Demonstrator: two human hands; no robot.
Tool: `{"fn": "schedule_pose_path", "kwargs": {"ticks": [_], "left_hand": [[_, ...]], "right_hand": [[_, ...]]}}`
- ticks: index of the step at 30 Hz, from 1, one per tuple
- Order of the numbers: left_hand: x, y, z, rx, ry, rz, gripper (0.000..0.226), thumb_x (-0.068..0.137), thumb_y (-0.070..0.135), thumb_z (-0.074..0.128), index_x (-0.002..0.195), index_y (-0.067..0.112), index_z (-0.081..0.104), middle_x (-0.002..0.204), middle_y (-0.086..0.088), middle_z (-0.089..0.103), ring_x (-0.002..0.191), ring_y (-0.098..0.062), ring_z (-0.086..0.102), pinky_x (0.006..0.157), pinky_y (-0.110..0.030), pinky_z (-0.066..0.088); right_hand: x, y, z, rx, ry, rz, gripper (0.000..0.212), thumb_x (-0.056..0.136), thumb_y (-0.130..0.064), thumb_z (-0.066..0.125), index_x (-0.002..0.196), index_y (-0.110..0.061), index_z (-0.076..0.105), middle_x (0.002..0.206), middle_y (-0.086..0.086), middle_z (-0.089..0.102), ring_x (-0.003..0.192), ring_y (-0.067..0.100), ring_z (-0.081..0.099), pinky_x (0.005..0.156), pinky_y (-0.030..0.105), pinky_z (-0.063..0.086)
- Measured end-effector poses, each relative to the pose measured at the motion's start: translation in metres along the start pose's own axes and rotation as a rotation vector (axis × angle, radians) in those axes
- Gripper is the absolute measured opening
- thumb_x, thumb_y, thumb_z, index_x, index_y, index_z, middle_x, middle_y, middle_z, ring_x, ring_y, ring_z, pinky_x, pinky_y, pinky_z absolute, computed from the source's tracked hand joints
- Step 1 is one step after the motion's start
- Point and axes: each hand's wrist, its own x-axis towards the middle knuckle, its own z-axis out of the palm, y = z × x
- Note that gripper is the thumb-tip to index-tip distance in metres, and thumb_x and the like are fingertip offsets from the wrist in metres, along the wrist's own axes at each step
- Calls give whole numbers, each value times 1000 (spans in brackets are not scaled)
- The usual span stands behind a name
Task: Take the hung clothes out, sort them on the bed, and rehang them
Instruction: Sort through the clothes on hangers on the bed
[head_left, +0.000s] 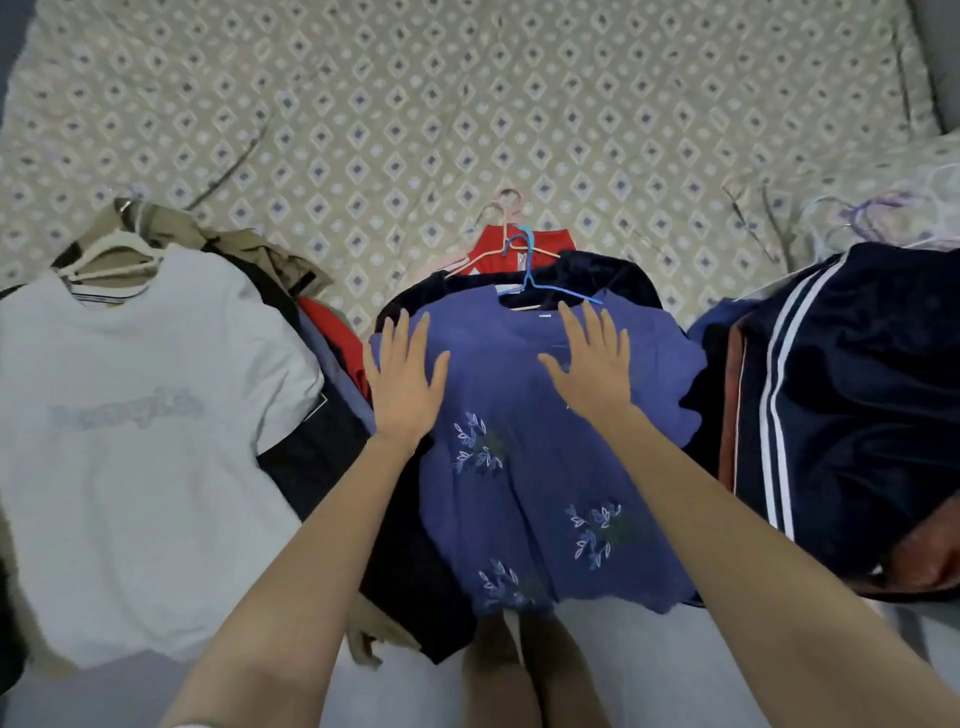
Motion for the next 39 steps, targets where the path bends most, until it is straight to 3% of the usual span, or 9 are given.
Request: {"fn": "schedule_pose_path", "kwargs": {"ticks": [10, 15, 18, 21, 24, 28, 31, 36, 39], "left_hand": [[60, -11, 126, 23, -40, 65, 64, 101, 54, 17, 156, 23, 28, 164, -5, 21, 152, -24, 11, 122, -50, 2], [107, -15, 157, 43, 3, 100, 54, 106, 43, 28, 156, 22, 26, 165, -5, 16, 153, -24, 7, 121, -49, -2], [122, -14, 167, 31, 35, 81, 51, 107, 37, 33, 154, 17, 32, 159, -6, 33, 150, -26, 20, 121, -48, -2], [124, -10, 171, 32, 71, 65, 51, 104, 40, 30, 137, 9, 52, 128, -11, 58, 127, -31, 47, 121, -52, 6], [125, -6, 163, 63, 109, 85, 49, 100, 41, 31, 117, 7, 63, 105, -12, 61, 103, -34, 53, 116, -50, 26], [117, 1, 137, 12, 73, 242, 28, 99, 31, 50, 99, 6, 65, 90, -13, 56, 80, -33, 49, 76, -45, 43], [104, 11, 111, -22, -23, 289, 23, 95, 21, 64, 106, 1, 64, 96, -17, 54, 81, -35, 50, 68, -49, 47], [82, 36, 45, -104, 28, 250, 13, 96, 14, 62, 101, 3, 65, 100, -14, 56, 87, -33, 49, 73, -43, 45], [63, 53, 1, -129, -10, 233, 14, 99, 21, 55, 92, 9, 59, 86, -9, 60, 79, -32, 52, 68, -44, 41]], "right_hand": [[82, 41, 82, 48, 20, 70, 68, 101, -55, 33, 156, -30, 3, 165, 2, -5, 151, 24, -9, 121, 46, -5], [125, 58, 102, 17, 110, 55, 69, 100, -58, 30, 157, -30, 2, 165, 3, 1, 151, 25, -6, 121, 48, -5], [135, 67, 111, 45, 174, 29, 68, 100, -56, 35, 157, -25, 14, 162, 5, 19, 151, 25, 6, 120, 49, -3], [134, 74, 118, 87, 297, -7, 59, 99, -47, 46, 148, -16, 39, 142, 11, 47, 139, 29, 35, 120, 50, 6], [129, 74, 114, 99, 365, -3, 40, 99, -37, 51, 130, -11, 56, 118, 13, 57, 115, 34, 52, 115, 51, 27], [108, 74, 87, 199, 307, -11, 23, 101, -32, 52, 104, -11, 61, 98, 8, 57, 90, 29, 52, 78, 44, 44], [81, 70, 58, 337, 258, -34, 20, 102, -30, 49, 94, -12, 54, 91, 4, 54, 81, 23, 48, 68, 44, 45], [24, 49, -4, 413, 244, -125, 18, 103, -25, 48, 89, -14, 44, 85, 2, 46, 68, 23, 42, 60, 40, 39], [-13, 37, -40, 440, 245, -136, 21, 103, -24, 46, 84, -18, 41, 81, -2, 39, 66, 19, 36, 58, 36, 33]]}}
